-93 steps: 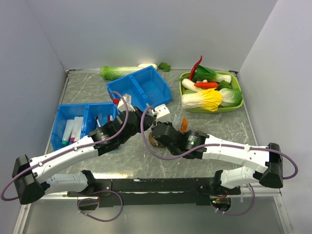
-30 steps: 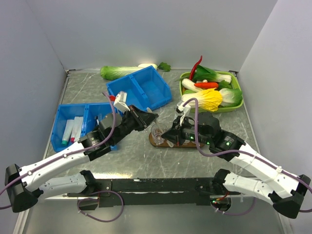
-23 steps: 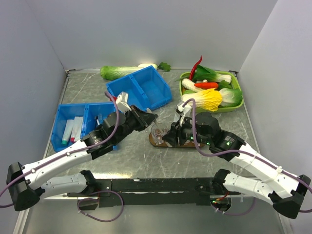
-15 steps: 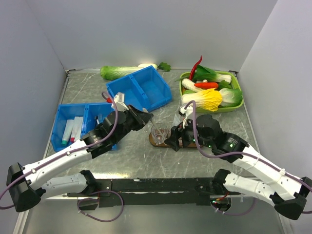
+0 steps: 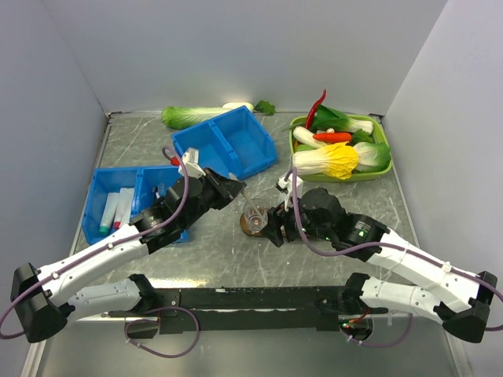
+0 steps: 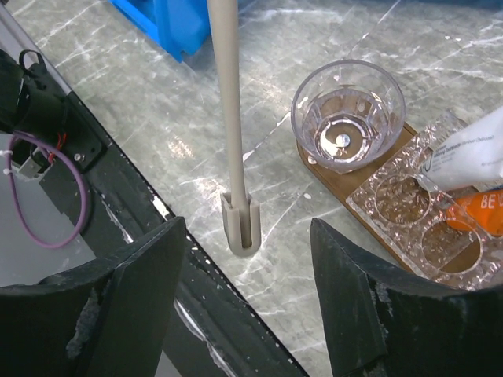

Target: Prepare toiletry sets of a toothbrush and toothpaste on the tray

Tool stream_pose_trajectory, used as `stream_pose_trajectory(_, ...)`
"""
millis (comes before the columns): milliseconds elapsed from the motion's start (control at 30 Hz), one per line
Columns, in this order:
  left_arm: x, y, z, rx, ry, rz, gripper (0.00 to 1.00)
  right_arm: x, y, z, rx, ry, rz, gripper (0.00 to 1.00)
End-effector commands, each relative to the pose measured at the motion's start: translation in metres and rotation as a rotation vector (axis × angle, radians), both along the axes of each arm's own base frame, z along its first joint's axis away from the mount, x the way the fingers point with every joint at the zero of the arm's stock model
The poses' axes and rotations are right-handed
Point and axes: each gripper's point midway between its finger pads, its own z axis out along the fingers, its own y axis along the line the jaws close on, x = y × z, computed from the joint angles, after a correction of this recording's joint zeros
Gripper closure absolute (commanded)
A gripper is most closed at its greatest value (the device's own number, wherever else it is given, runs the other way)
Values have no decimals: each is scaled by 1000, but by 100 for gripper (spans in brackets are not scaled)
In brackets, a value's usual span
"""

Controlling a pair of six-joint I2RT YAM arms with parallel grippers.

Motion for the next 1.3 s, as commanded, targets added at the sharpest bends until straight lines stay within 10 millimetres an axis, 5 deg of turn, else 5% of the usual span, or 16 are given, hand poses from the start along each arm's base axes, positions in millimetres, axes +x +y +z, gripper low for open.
stream_pose_trajectory(0,0,-6,23,-75,-31,-25,99,3,14,13,64,-26,15,35)
stream_pose_trajectory(200,-2,-6,22,-77,-33,-39,99,1,15,11,97,16,21,46)
stream_pose_trajectory(900,-3,-7,37,-118,-85,-66,99,-3,10,18,182,75,51,61)
stream_pose_trajectory(1167,-4,-13,36,-112,-92,-94,99,-1,6,21,178,59,34,92)
stream_pose_trajectory(1233,-3,-14,35,-91,-103,-106,88,-1,2,20,167,61,21,97)
stream_pose_trajectory(1267,-7,-17,36,-86,-111,-144,68,-1,0,24,165,50,19,98)
